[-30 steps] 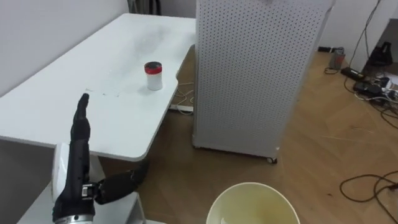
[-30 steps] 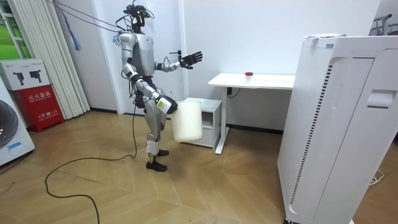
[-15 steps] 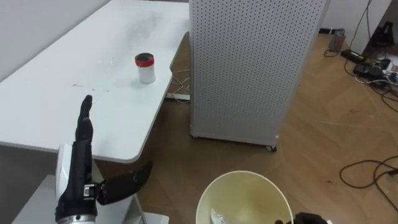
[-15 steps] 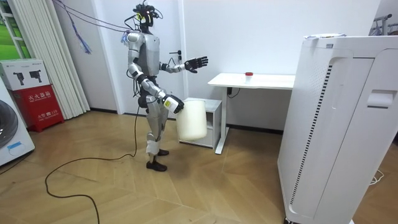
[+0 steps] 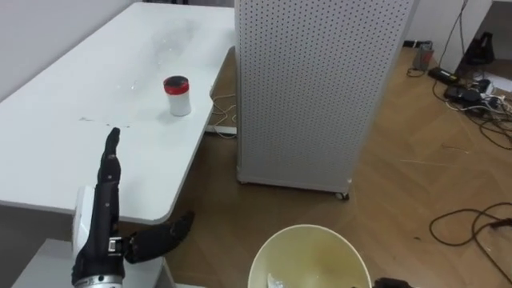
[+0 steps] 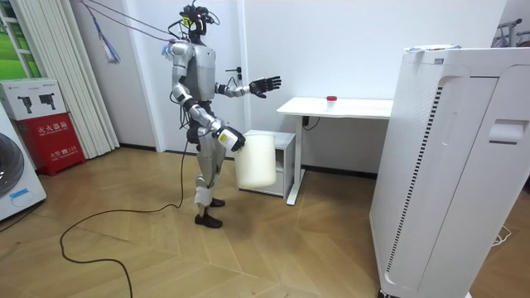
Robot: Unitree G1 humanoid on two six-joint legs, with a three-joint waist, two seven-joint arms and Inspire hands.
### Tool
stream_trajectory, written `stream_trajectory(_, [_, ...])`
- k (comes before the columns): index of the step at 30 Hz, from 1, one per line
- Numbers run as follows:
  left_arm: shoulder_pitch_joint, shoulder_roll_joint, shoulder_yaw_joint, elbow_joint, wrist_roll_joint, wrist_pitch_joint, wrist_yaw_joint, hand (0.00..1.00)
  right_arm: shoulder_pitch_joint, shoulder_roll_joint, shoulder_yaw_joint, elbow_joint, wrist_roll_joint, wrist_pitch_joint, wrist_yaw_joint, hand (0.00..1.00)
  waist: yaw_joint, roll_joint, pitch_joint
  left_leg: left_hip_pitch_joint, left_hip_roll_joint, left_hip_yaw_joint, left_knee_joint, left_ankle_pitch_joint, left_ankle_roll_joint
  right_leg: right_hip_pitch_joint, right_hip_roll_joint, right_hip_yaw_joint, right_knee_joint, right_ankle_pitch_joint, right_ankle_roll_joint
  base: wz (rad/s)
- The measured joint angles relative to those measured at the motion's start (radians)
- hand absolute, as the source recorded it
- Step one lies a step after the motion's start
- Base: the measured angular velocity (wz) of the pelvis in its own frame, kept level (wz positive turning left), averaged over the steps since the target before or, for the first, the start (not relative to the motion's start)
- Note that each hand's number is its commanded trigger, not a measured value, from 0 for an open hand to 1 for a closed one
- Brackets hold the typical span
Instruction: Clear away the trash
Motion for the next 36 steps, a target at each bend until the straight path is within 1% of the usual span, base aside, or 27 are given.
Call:
stream_trajectory(2, [-0.009,-0.006,0.010,0.025,-0.007,0.000,0.001,0.00,0.003,0.000,0.001,0.000,0.000,0.000,0.001,1.00,0.003,0.000,0.0014,-0.015,0.003,0.003,0.027,-0.002,-0.003,-0.020,-0.001,-0.001,0.020,-0.001,-0.001,-0.15])
stream_trajectory(3, [-0.011,-0.012,0.009,0.037,-0.021,0.000,0.002,0.00,0.003,0.000,0.003,0.000,0.000,0.000,0.006,1.00,0.019,0.001,0.0024,-0.032,0.007,0.005,0.063,-0.008,-0.011,-0.033,0.000,-0.004,0.039,-0.004,-0.005,-0.41])
stream_trajectory(5, [-0.015,-0.015,0.008,0.073,-0.021,0.000,0.001,0.00,0.004,0.000,0.006,0.000,-0.007,0.000,0.012,1.00,0.044,0.003,0.0048,-0.073,0.017,0.001,0.183,-0.026,-0.022,-0.034,0.002,-0.027,0.056,-0.013,-0.019,-0.52])
stream_trajectory(6, [-0.013,-0.015,0.010,0.091,-0.022,0.000,0.000,0.00,0.006,0.000,0.007,0.001,-0.011,0.000,0.017,1.00,0.055,0.006,0.0069,-0.114,0.029,-0.005,0.291,-0.027,-0.023,-0.030,-0.005,-0.029,0.071,-0.017,-0.024,-0.34])
stream_trajectory(7, [-0.013,-0.015,0.013,0.092,-0.036,0.000,-0.003,0.00,0.007,-0.001,0.008,0.001,-0.011,0.000,0.019,1.00,0.052,0.015,0.0108,-0.163,0.038,-0.040,0.403,-0.026,-0.024,-0.021,-0.001,-0.030,0.080,-0.027,-0.034,-0.21])
stream_trajectory(8, [-0.013,-0.014,0.014,0.092,-0.041,0.000,-0.003,0.00,0.008,-0.001,0.008,0.001,-0.011,0.000,0.018,1.00,0.052,0.020,0.0128,-0.191,0.041,-0.060,0.451,-0.023,-0.028,-0.020,0.002,-0.030,0.089,-0.032,-0.037,0.00])
stream_trajectory(9, [-0.014,-0.013,0.017,0.095,-0.045,-0.002,-0.003,0.00,0.012,-0.002,0.010,0.001,-0.005,0.000,0.016,1.00,0.050,0.016,0.0185,-0.223,0.043,-0.086,0.499,-0.028,-0.035,-0.025,0.004,-0.026,0.113,-0.051,-0.044,0.13])
stream_trajectory(11, [-0.022,-0.013,0.018,0.110,-0.044,-0.009,-0.003,0.00,0.014,-0.007,0.009,0.005,0.001,0.001,0.016,1.00,0.047,0.018,0.0185,-0.274,0.042,-0.108,0.458,-0.039,-0.037,-0.035,0.005,-0.023,0.148,-0.086,-0.052,0.17])
stream_trajectory(12, [-0.018,-0.013,0.018,0.110,-0.047,-0.011,-0.002,0.00,0.014,-0.011,0.009,0.005,0.001,0.001,0.018,1.00,0.052,0.018,0.0184,-0.320,0.041,-0.108,0.415,-0.035,-0.044,-0.040,0.000,-0.022,0.164,-0.099,-0.046,0.00])
stream_trajectory(13, [-0.013,-0.013,0.018,0.110,-0.056,-0.014,0.002,0.00,0.014,-0.014,0.010,0.005,0.001,0.001,0.019,1.00,0.060,0.015,0.0173,-0.366,0.036,-0.108,0.354,-0.022,-0.051,-0.041,-0.006,-0.018,0.174,-0.112,-0.035,-0.09])
stream_trajectory(14, [-0.011,-0.013,0.018,0.110,-0.057,-0.015,0.003,0.00,0.015,-0.017,0.010,0.005,0.001,0.001,0.019,1.00,0.068,0.012,0.0169,-0.381,0.029,-0.111,0.317,-0.011,-0.059,-0.041,-0.009,-0.015,0.179,-0.116,-0.032,-0.16])
stream_trajectory(15, [-0.010,-0.013,0.019,0.109,-0.057,-0.017,0.003,0.00,0.018,-0.024,0.010,0.006,0.001,0.001,0.020,1.00,0.076,0.015,0.0119,-0.408,0.024,-0.131,0.224,0.048,-0.049,-0.048,-0.017,-0.016,0.192,-0.127,-0.025,-0.24])
stream_trajectory(16, [-0.007,-0.014,0.022,0.109,-0.056,-0.018,0.006,0.00,0.019,-0.026,0.015,0.009,0.001,0.002,0.025,1.00,0.087,0.014,0.0038,-0.410,0.010,-0.148,0.171,0.114,-0.050,-0.048,-0.028,-0.013,0.209,-0.143,-0.012,-0.19])
stream_trajectory(17, [-0.004,-0.014,0.022,0.109,-0.056,-0.018,0.010,0.00,0.021,-0.026,0.020,0.012,0.001,0.002,0.026,1.00,0.086,0.015,-0.0069,-0.402,0.002,-0.149,0.156,0.139,-0.045,-0.048,-0.034,-0.013,0.213,-0.149,-0.001,-0.03])
stream_trajectory(18, [-0.003,-0.014,0.022,0.108,-0.056,-0.020,0.012,0.00,0.024,-0.024,0.024,0.018,0.001,0.002,0.034,1.00,0.080,0.003,-0.0168,-0.384,-0.018,-0.148,0.128,0.171,-0.032,-0.041,-0.049,-0.020,0.212,-0.154,0.011,0.13])
stream_trajectory(19, [-0.003,-0.014,0.022,0.108,-0.054,-0.021,0.012,0.00,0.033,-0.024,0.027,0.022,0.001,0.001,0.042,1.00,0.080,-0.007,-0.0189,-0.369,-0.031,-0.147,0.115,0.204,-0.018,-0.026,-0.061,-0.027,0.204,-0.157,0.015,0.15])
stream_trajectory(20, [-0.003,-0.014,0.023,0.107,-0.054,-0.022,0.012,0.00,0.037,-0.024,0.030,0.022,0.001,0.001,0.044,1.00,0.082,-0.011,-0.0177,-0.367,-0.036,-0.147,0.117,0.218,0.002,-0.021,-0.064,-0.029,0.202,-0.161,0.021,0.07])
stream_trajectory(21, [-0.003,-0.013,0.031,0.107,-0.055,-0.021,0.011,0.00,0.040,-0.018,0.034,0.022,0.000,0.001,0.047,1.00,0.095,-0.021,-0.0190,-0.365,-0.046,-0.143,0.127,0.209,0.008,-0.013,-0.076,-0.029,0.192,-0.165,0.028,0.00])
stream_trajectory(22, [-0.007,-0.011,0.034,0.103,-0.055,-0.022,0.011,0.00,0.036,-0.016,0.040,0.022,0.000,0.001,0.047,1.00,0.099,-0.028,-0.0138,-0.365,-0.052,-0.143,0.137,0.198,0.015,-0.001,-0.082,-0.030,0.175,-0.165,0.033,0.00])
stream_trajectory(26, [-0.008,-0.008,0.037,0.103,-0.057,-0.023,0.009,0.00,0.037,-0.016,0.044,0.029,0.000,0.001,0.069,1.00,0.105,-0.032,-0.0053,-0.363,-0.077,-0.138,0.179,0.145,0.031,0.036,-0.108,-0.039,0.157,-0.182,0.056,0.07])
stream_trajectory(29, [-0.008,-0.004,0.037,0.102,-0.058,-0.025,0.010,0.00,0.036,-0.017,0.071,0.022,0.002,0.001,0.075,1.00,0.115,-0.040,-0.0002,-0.368,-0.091,-0.117,0.240,0.086,0.042,0.046,-0.132,-0.035,0.186,-0.217,0.073,-0.04])
stream_trajectory(31, [-0.013,-0.007,0.035,0.097,-0.058,-0.027,0.009,0.00,0.035,-0.015,0.081,0.007,0.002,0.001,0.076,1.00,0.123,-0.041,0.0010,-0.387,-0.105,-0.109,0.302,0.026,0.055,0.047,-0.152,-0.045,0.232,-0.248,0.090,0.02])
stream_trajectory(32, [-0.016,-0.008,0.034,0.097,-0.059,-0.027,0.009,0.00,0.032,-0.015,0.081,0.007,0.002,0.001,0.077,1.00,0.123,-0.040,-0.0001,-0.391,-0.110,-0.113,0.315,0.015,0.059,0.047,-0.161,-0.056,0.255,-0.252,0.098,0.18])
stream_trajectory(33, [-0.018,-0.009,0.028,0.097,-0.060,-0.027,0.009,0.00,0.030,-0.015,0.081,0.007,0.000,0.001,0.077,1.00,0.118,-0.037,0.0018,-0.390,-0.115,-0.116,0.334,-0.004,0.069,0.026,-0.181,-0.087,0.340,-0.253,0.100,0.31])
stream_trajectory(34, [-0.024,-0.007,0.024,0.097,-0.068,-0.028,0.009,0.00,0.031,-0.016,0.085,0.007,0.000,0.001,0.076,1.00,0.116,-0.040,0.0025,-0.387,-0.128,-0.108,0.354,-0.024,0.083,-0.007,-0.209,-0.096,0.454,-0.250,0.101,0.38])
stream_trajectory(35, [-0.028,-0.007,0.023,0.097,-0.075,-0.028,0.009,0.00,0.031,-0.016,0.086,0.006,0.000,0.001,0.075,1.00,0.115,-0.042,0.0026,-0.381,-0.131,-0.101,0.364,-0.037,0.091,-0.026,-0.223,-0.091,0.510,-0.244,0.106,0.41])
stream_trajectory(36, [-0.036,-0.007,0.017,0.098,-0.080,-0.028,0.012,0.00,0.029,-0.017,0.087,0.006,0.000,0.001,0.074,1.00,0.113,-0.039,0.0049,-0.370,-0.135,-0.084,0.384,-0.059,0.103,-0.056,-0.248,-0.080,0.611,-0.214,0.110,0.35])
